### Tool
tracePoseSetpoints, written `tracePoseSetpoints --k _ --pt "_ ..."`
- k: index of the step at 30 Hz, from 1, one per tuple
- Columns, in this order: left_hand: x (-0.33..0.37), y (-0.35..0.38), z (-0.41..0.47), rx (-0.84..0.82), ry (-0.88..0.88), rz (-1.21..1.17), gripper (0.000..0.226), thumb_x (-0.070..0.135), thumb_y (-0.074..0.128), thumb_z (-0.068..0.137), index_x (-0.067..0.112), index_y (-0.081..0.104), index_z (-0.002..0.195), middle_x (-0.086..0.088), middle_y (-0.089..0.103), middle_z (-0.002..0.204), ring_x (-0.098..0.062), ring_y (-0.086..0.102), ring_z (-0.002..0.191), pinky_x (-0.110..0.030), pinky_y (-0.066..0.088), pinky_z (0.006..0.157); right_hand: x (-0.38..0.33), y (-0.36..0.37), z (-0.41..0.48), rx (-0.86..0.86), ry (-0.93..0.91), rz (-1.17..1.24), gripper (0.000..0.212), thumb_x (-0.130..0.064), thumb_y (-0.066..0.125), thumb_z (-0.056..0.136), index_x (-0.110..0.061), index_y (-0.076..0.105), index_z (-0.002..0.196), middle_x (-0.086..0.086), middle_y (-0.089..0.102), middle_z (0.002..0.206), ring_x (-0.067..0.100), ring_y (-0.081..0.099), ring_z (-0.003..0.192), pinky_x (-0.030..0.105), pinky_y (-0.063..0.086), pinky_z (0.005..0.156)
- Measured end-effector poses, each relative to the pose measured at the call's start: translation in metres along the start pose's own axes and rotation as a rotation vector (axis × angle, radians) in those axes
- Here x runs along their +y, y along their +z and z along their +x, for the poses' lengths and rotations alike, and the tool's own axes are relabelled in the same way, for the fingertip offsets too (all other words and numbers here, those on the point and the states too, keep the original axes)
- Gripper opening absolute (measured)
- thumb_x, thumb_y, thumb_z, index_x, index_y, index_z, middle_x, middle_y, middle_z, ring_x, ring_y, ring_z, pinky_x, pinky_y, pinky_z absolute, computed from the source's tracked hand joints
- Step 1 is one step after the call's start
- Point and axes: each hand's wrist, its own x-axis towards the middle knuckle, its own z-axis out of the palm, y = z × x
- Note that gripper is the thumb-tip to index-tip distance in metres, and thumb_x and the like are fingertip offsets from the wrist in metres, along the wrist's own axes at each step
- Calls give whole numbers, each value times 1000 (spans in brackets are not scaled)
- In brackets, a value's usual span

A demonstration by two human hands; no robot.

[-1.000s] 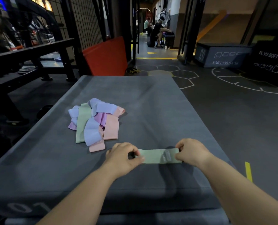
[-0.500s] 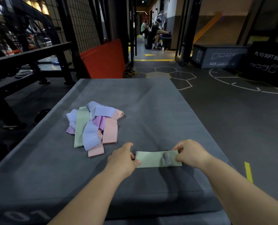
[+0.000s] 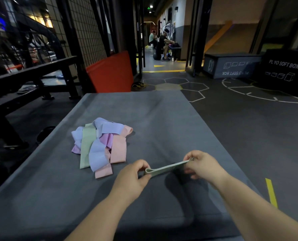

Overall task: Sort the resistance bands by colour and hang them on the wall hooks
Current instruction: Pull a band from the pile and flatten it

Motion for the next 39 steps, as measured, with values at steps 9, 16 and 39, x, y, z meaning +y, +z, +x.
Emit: tracePoseSetpoints --k 9,16,39 --pt "-3 0 -3 -125 159 183 12 29 72 74 34 65 84 21 62 79 1 57 82 -14 42 75 7 10 1 -44 39 276 17 0 68 83 -11 55 85 9 57 74 16 56 58 25 53 51" --pt "-4 5 -5 -223 243 130 36 49 52 64 31 73 87 21 57 77 -2 56 85 -17 43 78 15 18 6 -18 -18 289 28 7 58 84 -19 55 95 12 66 95 17 62 76 26 51 60" --pt "15 11 5 -266 -164 -96 11 25 65 80 35 62 78 14 71 89 1 65 85 -21 51 79 -10 42 16 17 -35 765 28 7 46 92 -15 60 101 8 66 84 22 60 70 33 47 64"
